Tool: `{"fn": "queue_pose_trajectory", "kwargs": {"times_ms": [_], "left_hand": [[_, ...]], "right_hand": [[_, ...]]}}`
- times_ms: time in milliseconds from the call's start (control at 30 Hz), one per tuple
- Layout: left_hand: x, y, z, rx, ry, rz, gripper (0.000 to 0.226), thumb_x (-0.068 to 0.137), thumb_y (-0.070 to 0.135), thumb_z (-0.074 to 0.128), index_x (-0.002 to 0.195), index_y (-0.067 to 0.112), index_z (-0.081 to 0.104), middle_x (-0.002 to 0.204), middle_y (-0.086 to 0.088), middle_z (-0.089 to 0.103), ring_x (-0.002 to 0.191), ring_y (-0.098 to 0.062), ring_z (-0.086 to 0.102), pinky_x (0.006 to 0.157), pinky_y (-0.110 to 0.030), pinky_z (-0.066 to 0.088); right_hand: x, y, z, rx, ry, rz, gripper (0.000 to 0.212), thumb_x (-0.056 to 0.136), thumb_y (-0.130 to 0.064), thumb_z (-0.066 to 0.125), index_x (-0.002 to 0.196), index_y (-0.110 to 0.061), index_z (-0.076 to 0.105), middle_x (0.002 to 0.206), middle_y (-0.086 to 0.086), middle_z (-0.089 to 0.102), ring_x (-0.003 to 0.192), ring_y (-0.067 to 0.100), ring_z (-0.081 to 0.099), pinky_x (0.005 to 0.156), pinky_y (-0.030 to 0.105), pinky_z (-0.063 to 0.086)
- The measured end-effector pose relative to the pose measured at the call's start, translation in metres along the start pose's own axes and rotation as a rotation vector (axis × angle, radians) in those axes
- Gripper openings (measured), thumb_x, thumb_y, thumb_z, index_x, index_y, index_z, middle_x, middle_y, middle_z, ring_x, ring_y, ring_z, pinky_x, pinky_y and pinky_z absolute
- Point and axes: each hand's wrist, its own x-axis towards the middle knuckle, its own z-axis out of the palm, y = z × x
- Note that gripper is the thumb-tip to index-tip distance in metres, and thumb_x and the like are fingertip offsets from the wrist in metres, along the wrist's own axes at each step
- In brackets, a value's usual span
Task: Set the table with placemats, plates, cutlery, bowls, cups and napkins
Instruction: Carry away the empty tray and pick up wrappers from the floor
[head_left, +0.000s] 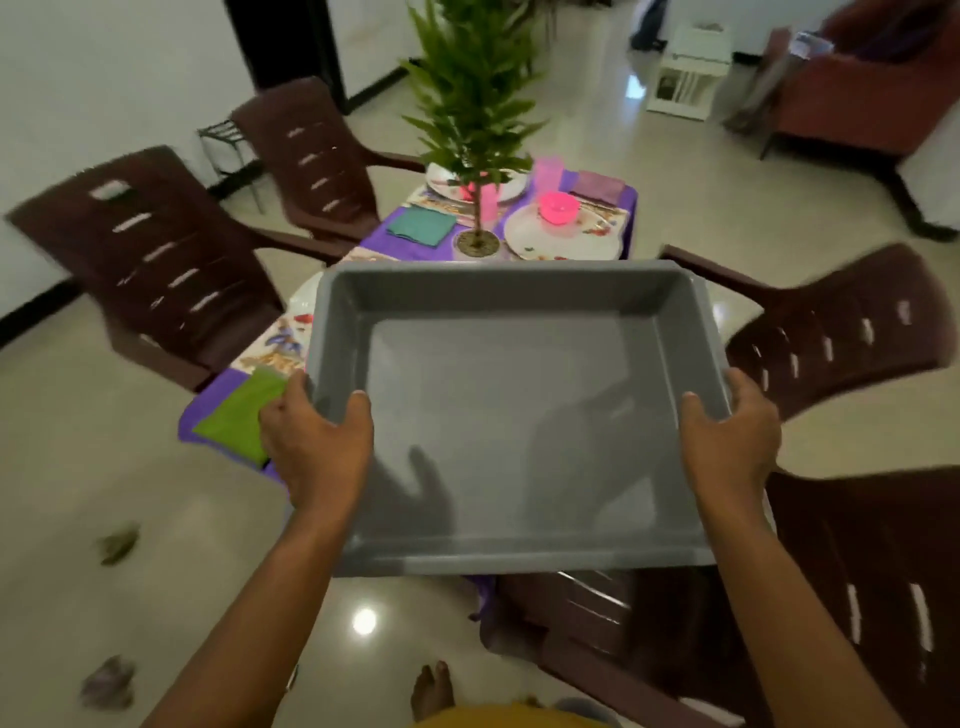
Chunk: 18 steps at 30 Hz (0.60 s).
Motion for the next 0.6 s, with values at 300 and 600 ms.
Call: {"fn": "queue_pose_trajectory", "kwargs": {"times_ms": [300, 600], "left_hand": [[-0.086, -0.034, -0.085, -0.008, 0.359, -0.247, 0.066, 0.088, 0.044, 0.067, 0.146, 0.017, 0.052, 0.139, -0.017, 0.049, 0.127, -0.040, 0.050, 0.107, -0.060, 0.047], [-0.224, -0.096, -0.168, 0.037, 0.724, -0.485, 0.068, 0.080, 0.059, 0.063, 0.134, 0.019, 0.056, 0.131, -0.009, 0.055, 0.115, -0.034, 0.061, 0.092, -0.054, 0.060]], "right_hand": [[-0.029, -0.033, 0.024, 0.232, -0.376, -0.234, 0.052, 0.093, -0.034, 0.064, 0.143, -0.035, 0.051, 0.136, 0.000, 0.052, 0.116, 0.026, 0.060, 0.087, 0.052, 0.062], [-0.109, -0.056, 0.028, 0.262, -0.728, -0.493, 0.043, 0.090, -0.024, 0.065, 0.133, -0.018, 0.065, 0.122, -0.001, 0.066, 0.113, 0.021, 0.061, 0.094, 0.034, 0.050]]}}
